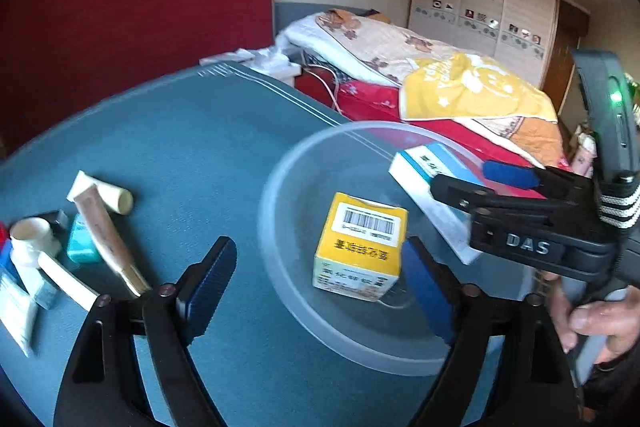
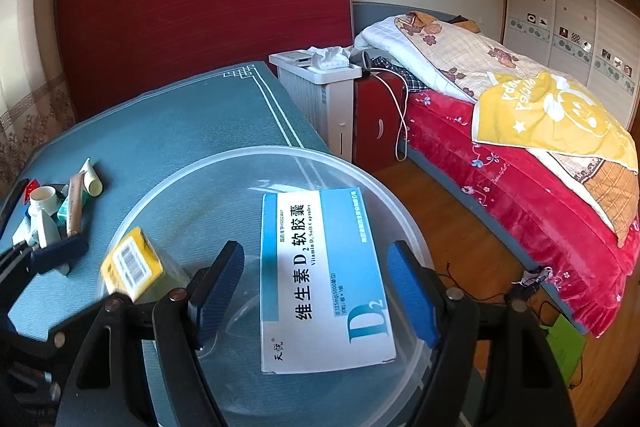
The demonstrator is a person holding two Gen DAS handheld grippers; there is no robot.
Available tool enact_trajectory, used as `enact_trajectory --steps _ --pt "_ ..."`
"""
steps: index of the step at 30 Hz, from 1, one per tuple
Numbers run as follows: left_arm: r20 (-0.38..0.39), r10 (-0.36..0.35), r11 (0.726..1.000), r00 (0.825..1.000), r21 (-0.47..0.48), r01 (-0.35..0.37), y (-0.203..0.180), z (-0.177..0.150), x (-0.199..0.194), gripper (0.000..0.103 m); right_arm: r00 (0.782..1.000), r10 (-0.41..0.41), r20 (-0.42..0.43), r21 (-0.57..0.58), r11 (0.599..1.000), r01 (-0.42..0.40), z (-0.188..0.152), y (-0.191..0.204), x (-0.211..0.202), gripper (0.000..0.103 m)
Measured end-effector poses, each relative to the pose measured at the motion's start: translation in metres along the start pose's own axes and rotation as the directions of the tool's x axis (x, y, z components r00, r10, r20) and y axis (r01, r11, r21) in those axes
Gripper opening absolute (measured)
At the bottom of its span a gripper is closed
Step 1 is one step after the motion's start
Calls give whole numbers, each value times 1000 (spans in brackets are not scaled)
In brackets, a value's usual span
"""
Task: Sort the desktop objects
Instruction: 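Move both grippers back over the table toward the white sachet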
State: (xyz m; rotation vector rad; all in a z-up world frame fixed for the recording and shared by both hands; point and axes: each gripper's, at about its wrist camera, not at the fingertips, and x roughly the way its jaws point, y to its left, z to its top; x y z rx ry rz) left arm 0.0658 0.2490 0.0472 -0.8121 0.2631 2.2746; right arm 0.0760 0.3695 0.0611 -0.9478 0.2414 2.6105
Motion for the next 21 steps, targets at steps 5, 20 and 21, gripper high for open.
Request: enact_trajectory --steps 5,20,21 --pt "45 76 996 996 49 -78 -5 0 -2 94 1000 9 0 -8 1000 -9 -2 4 -2 78" --pt "73 68 995 995 -75 -62 22 1 -39 94 999 26 34 -20 999 -25 -2 14 -16 78" --pt "73 71 994 995 -87 -65 25 0 -41 94 999 29 36 -25 999 -28 -2 17 -17 78"
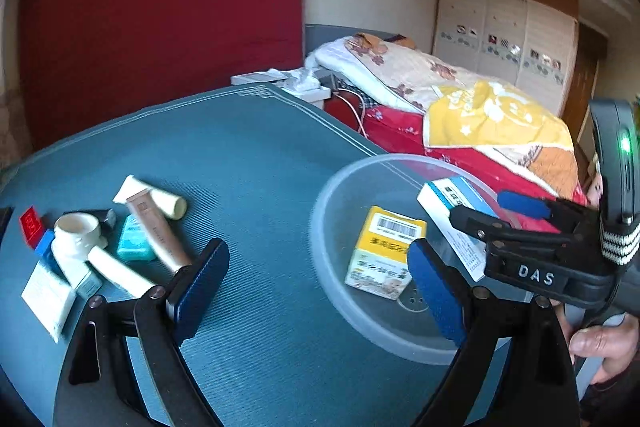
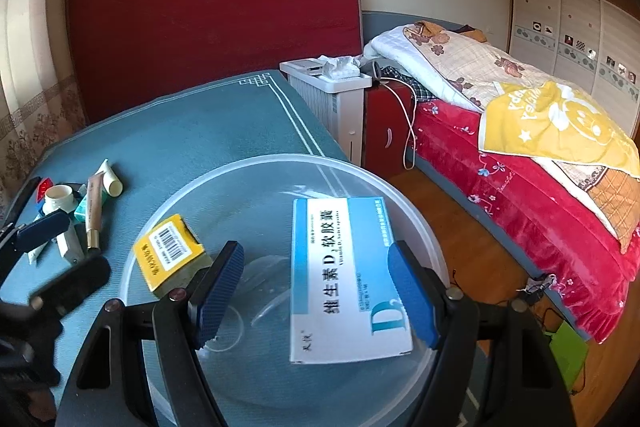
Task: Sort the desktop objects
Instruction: 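Move both grippers back over the table toward the white sachet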
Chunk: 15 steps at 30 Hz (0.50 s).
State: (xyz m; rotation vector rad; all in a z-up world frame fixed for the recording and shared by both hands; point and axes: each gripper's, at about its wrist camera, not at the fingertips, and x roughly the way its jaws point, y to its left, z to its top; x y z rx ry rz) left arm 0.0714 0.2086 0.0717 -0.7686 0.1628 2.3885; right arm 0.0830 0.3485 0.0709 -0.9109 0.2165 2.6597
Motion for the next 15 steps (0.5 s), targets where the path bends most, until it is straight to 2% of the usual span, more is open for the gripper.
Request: enact_trajectory --steps 10,15 --pt "-30 98 993 995 -65 -100 39 -7 -17 94 999 41 23 -42 998 -40 -6 27 -14 79" --pt "-43 167 977 985 -124 -171 74 -13 -26 94 997 66 26 -69 996 -64 -9 40 -17 80"
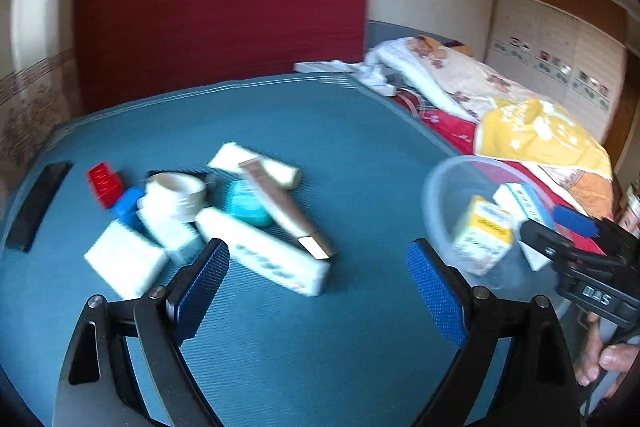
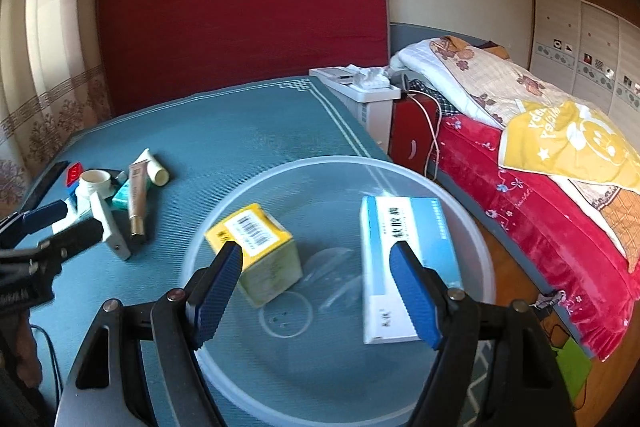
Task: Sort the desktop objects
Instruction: 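Move both grippers back over the table toward the white sachet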
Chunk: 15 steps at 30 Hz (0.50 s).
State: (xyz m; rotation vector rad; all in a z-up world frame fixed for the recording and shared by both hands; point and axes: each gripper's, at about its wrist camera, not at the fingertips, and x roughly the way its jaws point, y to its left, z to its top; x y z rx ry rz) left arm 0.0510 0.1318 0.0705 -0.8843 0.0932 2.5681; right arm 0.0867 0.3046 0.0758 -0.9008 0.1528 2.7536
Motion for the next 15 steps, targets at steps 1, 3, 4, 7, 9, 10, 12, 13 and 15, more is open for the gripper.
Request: enact_trajectory --steps 1,3,4,7,9,10,12,13,15 --pt "-4 18 1000 1000 -20 -18 9 -1 0 94 1000 3 0 -5 1000 -3 -1 3 0 80" --pt "-18 52 997 998 -57 -53 24 -2 3 93 1000 7 0 -17 1000 -7 -3 8 0 80" --pt "-30 74 994 997 -76 -76 32 -3 5 93 1000 9 0 -24 1000 -9 -3 11 0 80" --pt "-59 108 986 992 -121 -115 54 -4 9 93 1000 13 6 -45 999 -12 -4 17 -2 80" --pt "-63 127 982 990 -135 -134 64 -7 9 93 1000 14 12 -52 999 -13 -4 19 -2 80" --pt "-69 139 980 988 -137 -148 68 -7 10 93 1000 13 14 -52 999 -13 -4 19 -2 80" --pt "-82 168 974 982 -142 -178 76 -9 12 93 1000 21 12 -46 999 -20 -4 21 -1 81" --pt "-91 183 969 979 -150 -195 82 -10 14 94 1000 26 9 -42 999 -25 -4 23 -1 81" --pt "-112 202 961 973 -167 -219 92 -13 18 93 999 38 6 -40 998 -38 -3 26 0 81"
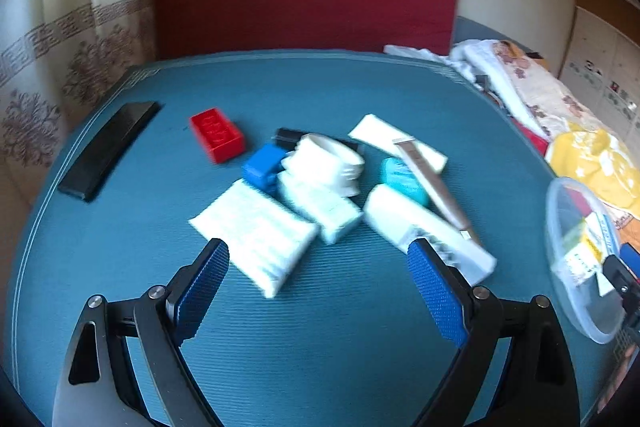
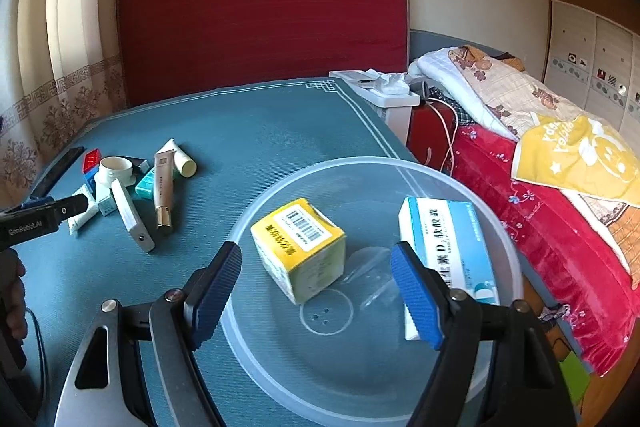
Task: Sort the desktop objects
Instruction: 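Move both grippers back over the table toward the white sachet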
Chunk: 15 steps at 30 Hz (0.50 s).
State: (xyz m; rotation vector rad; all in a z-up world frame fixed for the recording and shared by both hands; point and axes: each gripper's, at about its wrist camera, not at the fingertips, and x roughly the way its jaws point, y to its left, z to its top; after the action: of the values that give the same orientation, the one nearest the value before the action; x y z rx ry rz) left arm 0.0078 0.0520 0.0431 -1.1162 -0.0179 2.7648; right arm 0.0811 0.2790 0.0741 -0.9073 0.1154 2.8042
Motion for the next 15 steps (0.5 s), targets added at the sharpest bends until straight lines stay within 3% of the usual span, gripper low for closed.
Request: enact_trajectory --steps 10,15 --pt "-13 81 996 997 -33 -82 28 4 7 94 995 99 30 -48 994 -98 12 43 -1 81" --pt "-50 90 989 995 -110 -95 44 10 19 93 988 153 33 -70 986 -151 15 66 1 81"
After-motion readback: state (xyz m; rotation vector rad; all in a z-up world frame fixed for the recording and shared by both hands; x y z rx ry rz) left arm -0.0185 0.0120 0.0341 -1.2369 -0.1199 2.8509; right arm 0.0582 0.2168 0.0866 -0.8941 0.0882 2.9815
